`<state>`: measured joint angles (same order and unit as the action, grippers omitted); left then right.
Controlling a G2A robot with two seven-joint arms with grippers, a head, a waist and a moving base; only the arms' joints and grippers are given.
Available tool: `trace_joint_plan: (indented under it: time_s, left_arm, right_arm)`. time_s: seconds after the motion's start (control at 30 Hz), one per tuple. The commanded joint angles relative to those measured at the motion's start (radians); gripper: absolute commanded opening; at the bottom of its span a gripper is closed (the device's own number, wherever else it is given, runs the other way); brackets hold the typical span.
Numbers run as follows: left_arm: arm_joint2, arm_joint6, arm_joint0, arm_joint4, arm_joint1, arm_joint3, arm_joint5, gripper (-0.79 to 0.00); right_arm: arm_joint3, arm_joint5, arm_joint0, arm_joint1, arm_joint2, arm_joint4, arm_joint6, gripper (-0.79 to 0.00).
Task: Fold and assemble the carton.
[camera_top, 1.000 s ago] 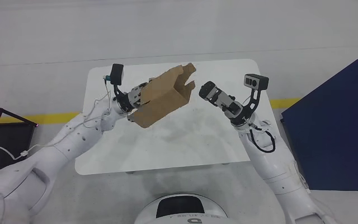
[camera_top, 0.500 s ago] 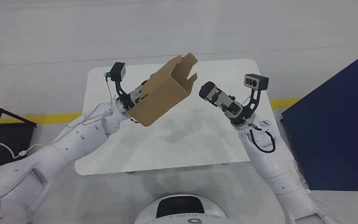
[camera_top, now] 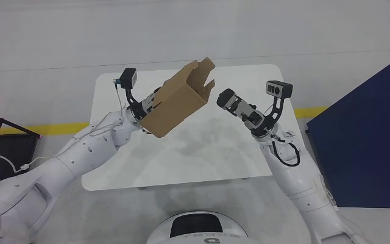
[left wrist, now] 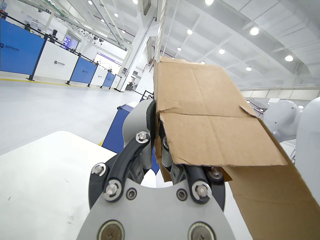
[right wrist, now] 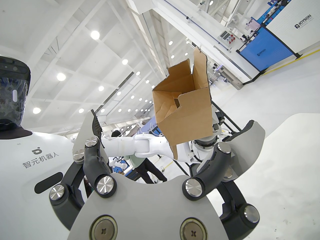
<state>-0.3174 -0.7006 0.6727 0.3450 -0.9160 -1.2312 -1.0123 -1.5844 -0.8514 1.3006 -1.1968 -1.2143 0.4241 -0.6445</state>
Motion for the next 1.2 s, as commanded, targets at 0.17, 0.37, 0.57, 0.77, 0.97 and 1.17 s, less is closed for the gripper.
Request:
trace_joint_plan:
  time_s: [0.17,0.37,0.57,0.77,0.97,1.17]
  left_arm:
    - [0.0,0.0,0.0,0.0,0.0,0.0,0.0,-0.785]
    - [0.0,0.0,0.0,0.0,0.0,0.0,0.0,-0.785]
    - [0.0,0.0,0.0,0.0,0.0,0.0,0.0,-0.785]
    - [0.0,0.0,0.0,0.0,0.0,0.0,0.0,-0.785]
    - [-0.004,0.01,0.003,0.004,0.0,-0.002,0.012,-0.785]
    - [-0.092,-0.042,0.022,0.29,0.002,0.031,0.078,-0.785]
  right_arm:
    - [0.0,0.0,0.0,0.0,0.0,0.0,0.0,0.0]
    - [0.008,0.033,-0.003,-0.001,0.0,0.011,0.023,0.0]
    - [0.148,0.155,-0.129,-0.028,0.04,-0.004,0.18,0.0]
    - [0.237,0.155,-0.193,-0.046,0.076,0.036,0.208,0.0]
    - [0.237,0.155,-0.193,-0.046,0.076,0.036,0.208,0.0]
    - [0.242,0.347,-0.2,-0.046,0.098,0.261,-0.032,0.0]
